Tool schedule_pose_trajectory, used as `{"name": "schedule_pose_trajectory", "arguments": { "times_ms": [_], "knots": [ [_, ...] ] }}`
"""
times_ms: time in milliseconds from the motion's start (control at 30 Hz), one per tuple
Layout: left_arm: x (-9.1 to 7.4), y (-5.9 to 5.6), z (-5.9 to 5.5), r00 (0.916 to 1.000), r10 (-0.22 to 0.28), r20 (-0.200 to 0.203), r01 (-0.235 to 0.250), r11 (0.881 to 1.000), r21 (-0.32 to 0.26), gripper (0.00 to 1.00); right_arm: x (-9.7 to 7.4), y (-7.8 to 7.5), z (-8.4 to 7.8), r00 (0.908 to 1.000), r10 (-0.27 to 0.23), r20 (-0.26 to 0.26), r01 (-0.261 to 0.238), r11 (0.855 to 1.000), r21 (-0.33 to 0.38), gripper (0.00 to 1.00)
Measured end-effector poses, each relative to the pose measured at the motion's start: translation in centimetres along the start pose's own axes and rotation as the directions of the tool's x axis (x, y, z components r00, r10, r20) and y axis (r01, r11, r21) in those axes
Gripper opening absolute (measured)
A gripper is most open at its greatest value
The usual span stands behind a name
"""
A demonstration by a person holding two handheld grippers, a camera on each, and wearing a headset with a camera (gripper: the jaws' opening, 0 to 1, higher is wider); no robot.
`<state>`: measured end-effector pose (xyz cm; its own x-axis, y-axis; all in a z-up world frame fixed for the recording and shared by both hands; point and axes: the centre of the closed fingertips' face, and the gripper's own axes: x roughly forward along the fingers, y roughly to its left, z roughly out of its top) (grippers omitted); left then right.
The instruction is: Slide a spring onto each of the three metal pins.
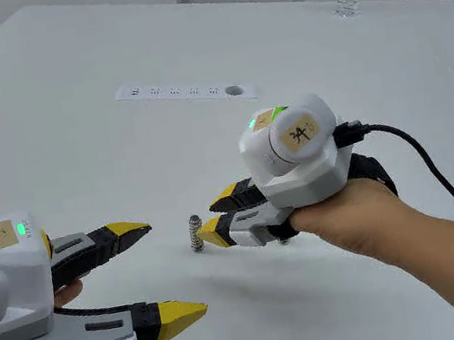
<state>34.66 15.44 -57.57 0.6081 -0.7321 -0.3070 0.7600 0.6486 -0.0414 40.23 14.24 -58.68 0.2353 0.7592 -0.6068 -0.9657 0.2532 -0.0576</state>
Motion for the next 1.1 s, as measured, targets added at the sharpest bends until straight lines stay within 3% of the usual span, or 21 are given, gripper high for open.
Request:
{"name": "schedule_pose_trajectory", "arguments": {
  "times_ms": [267, 600, 1100],
  "knots": [
    [0.1, 0.0, 0.1, 1.0, 0.001, 0.0, -0.001, 1.0, 0.0, 0.73, -2.2, 0.7, -0.1, 0.9994, -0.004, 0.034, 0.003, 1.0, 0.015, 0.25],
    [0.2, 0.0, 0.3, 1.0, 0.001, 0.002, -0.001, 1.0, -0.001, 0.74, -4.7, 1.9, -1.7, 0.999, -0.009, 0.044, 0.008, 1.0, 0.024, 0.27],
    [0.2, -0.1, 0.3, 1.0, 0.0, -0.004, 0.0, 1.0, 0.001, 0.75, -9.1, 0.8, -5.2, 0.9958, -0.077, 0.049, 0.073, 0.993, 0.092, 0.29]
  ]
}}
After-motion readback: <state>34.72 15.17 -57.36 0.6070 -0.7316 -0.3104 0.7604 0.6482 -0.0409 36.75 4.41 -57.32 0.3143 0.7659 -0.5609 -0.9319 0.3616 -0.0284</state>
